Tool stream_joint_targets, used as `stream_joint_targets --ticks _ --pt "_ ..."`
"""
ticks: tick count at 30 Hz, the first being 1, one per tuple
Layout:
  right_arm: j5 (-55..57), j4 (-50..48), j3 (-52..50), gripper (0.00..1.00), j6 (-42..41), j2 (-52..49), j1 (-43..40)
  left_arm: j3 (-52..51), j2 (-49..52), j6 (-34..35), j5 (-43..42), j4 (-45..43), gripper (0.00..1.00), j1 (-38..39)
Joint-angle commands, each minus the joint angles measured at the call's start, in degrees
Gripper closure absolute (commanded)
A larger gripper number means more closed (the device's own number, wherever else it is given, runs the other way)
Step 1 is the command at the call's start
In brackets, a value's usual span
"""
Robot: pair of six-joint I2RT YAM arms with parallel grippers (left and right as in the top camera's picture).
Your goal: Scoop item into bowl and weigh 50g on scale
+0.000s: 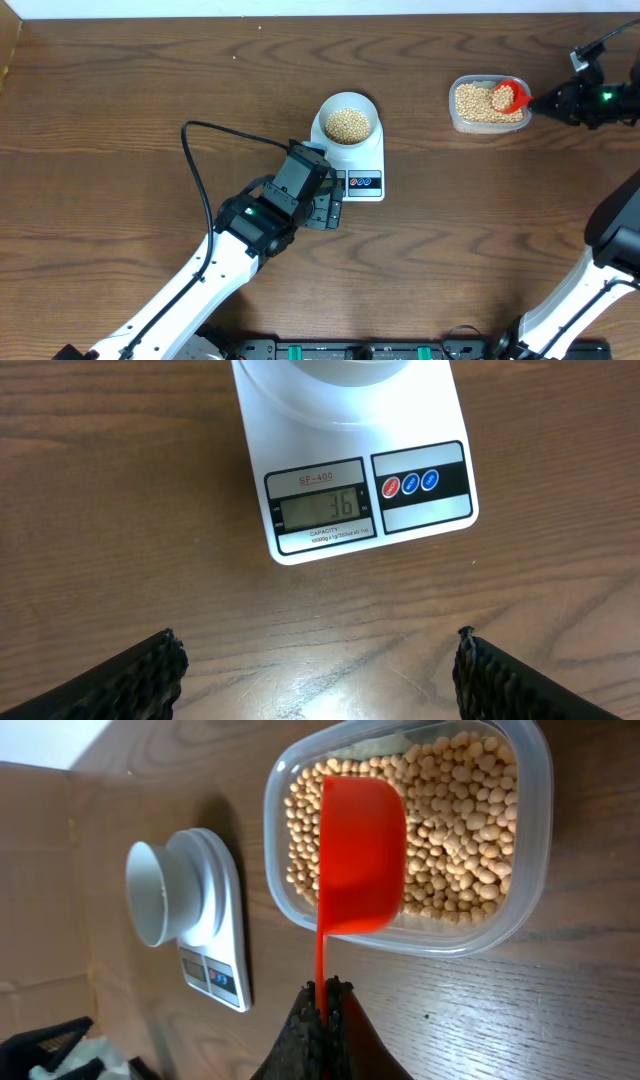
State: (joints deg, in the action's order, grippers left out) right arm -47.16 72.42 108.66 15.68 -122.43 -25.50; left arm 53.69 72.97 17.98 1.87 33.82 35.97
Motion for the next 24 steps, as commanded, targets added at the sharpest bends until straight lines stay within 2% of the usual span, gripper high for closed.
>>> stream_joint_targets --ticks 1,24 --pt "-5.88 0.07 0.31 0.99 1.36 -0.59 -0.98 0.0 0.0 -0.35 0.52 -0.07 0.12 -0.15" --pt "-22.8 3.85 0.31 0.99 7.13 -0.59 -2.47 0.0 0.0 -0.35 0.52 -0.07 0.12 -0.15"
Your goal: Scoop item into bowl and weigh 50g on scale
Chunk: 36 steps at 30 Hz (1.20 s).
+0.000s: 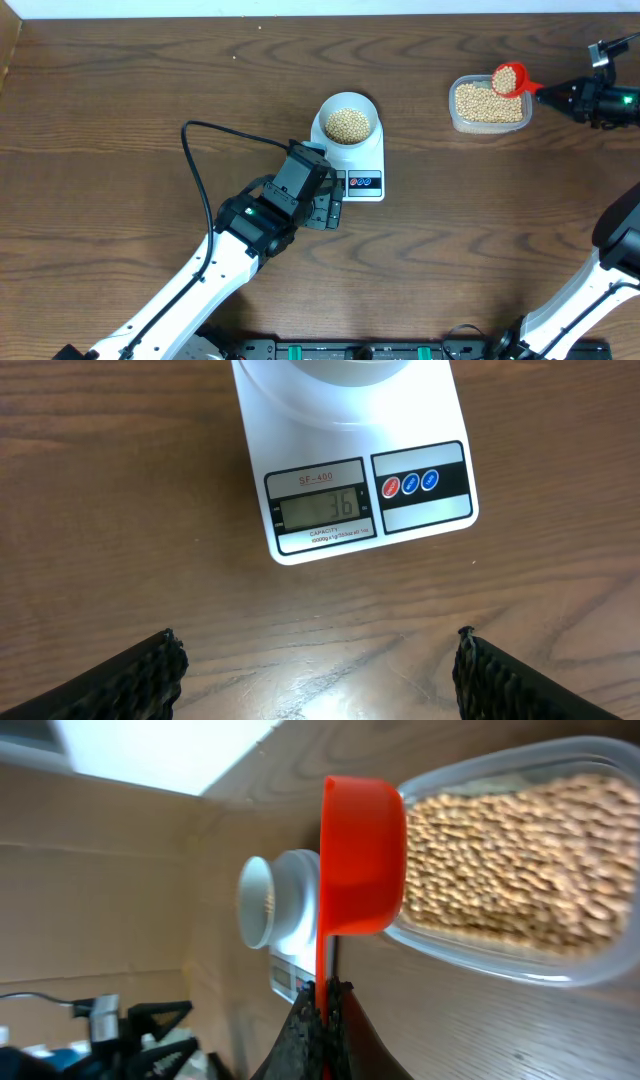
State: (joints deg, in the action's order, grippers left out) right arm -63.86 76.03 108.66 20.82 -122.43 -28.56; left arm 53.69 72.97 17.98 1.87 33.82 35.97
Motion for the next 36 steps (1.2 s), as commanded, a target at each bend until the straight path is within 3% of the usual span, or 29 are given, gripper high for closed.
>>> stream_joint_targets --ticks 1,16,36 --pt "-6.56 0.26 0.31 0.99 1.99 -0.59 0.96 0.0 0.0 -0.35 0.52 -0.07 0.12 -0.15" --pt "-6.99 0.07 0.31 0.99 1.99 -0.59 14.27 0.0 0.0 -0.35 0.52 -0.09 0.12 -0.15" --pt "6.19 -2.73 0.31 0.99 -1.46 -0.59 32.02 0.0 0.0 -0.35 0.52 -0.09 0.12 -0.15"
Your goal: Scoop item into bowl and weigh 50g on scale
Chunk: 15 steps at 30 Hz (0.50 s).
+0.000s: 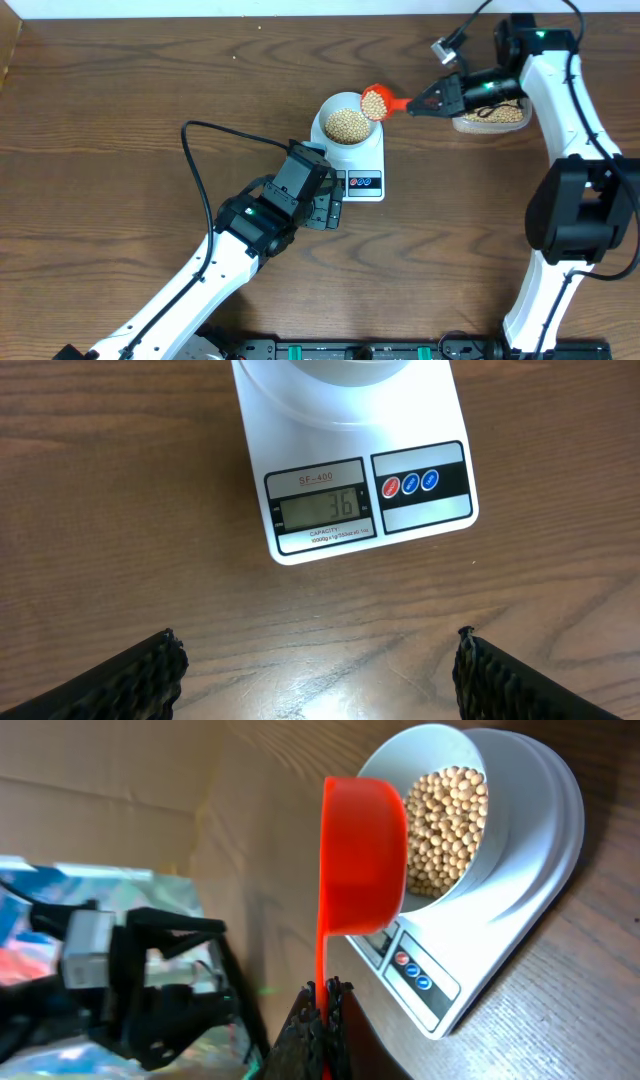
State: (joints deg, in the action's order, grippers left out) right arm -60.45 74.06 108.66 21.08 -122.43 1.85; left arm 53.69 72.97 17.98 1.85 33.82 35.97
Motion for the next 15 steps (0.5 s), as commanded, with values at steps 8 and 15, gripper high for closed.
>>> stream_joint_targets --ticks 8,15 --pt "8.41 -5.64 0.33 0.99 -6.6 -0.59 5.77 0.0 0.0 -0.35 0.55 -0.07 0.12 -0.15" --pt "13.14 -7.93 0.37 0.99 -8.85 -0.59 7.87 0.0 0.0 -0.35 0.55 -0.07 0.12 -0.15"
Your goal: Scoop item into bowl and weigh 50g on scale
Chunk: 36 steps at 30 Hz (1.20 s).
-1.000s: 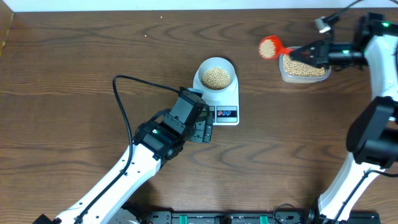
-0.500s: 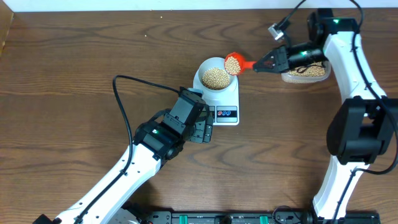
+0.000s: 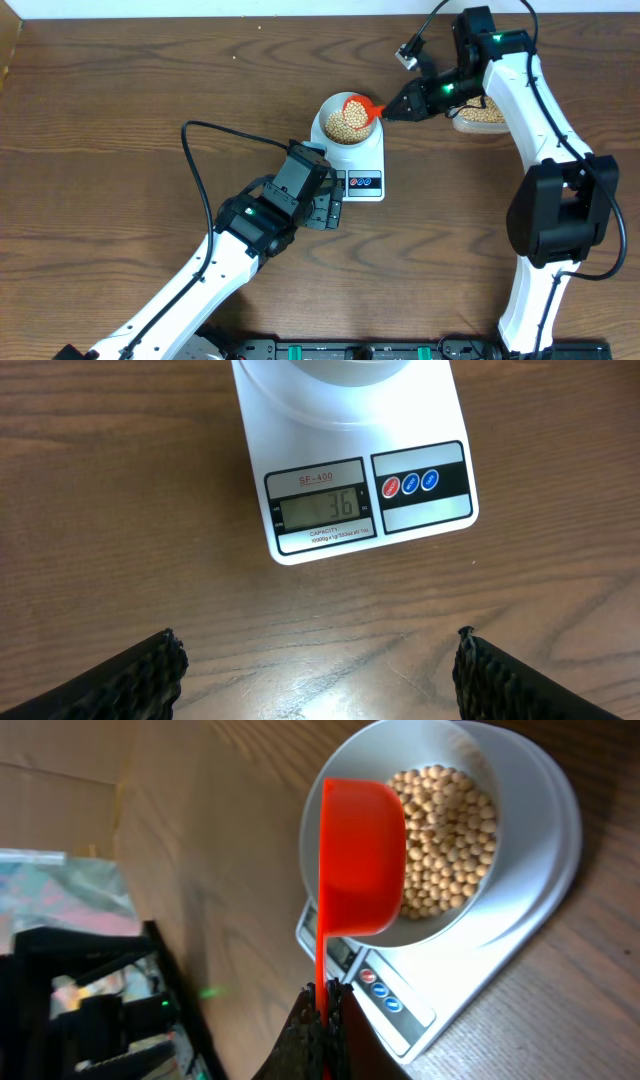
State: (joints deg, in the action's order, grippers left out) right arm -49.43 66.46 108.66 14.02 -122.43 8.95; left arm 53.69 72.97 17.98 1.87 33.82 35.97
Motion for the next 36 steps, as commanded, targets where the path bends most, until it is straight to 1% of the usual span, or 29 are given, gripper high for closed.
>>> stream_joint_targets --ticks 1,10,27,36 --pt "2.47 -0.44 0.37 0.99 -1.79 -0.59 0.92 0.0 0.0 -0.35 0.52 -0.07 0.12 -0.15" --pt "5.01 -2.49 0.42 0.99 -2.89 -0.59 1.27 0.0 0.0 -0.35 0.52 -0.07 0.12 -0.15" --pt "5.18 -4.63 0.42 0.99 -2.84 -0.57 1.46 0.0 0.0 -0.35 0.52 -0.09 0.12 -0.15" --pt "10.14 -5.01 0.48 0.99 -2.84 -0.02 3.5 0.0 0.0 -0.35 0.52 -0.07 0.12 -0.15"
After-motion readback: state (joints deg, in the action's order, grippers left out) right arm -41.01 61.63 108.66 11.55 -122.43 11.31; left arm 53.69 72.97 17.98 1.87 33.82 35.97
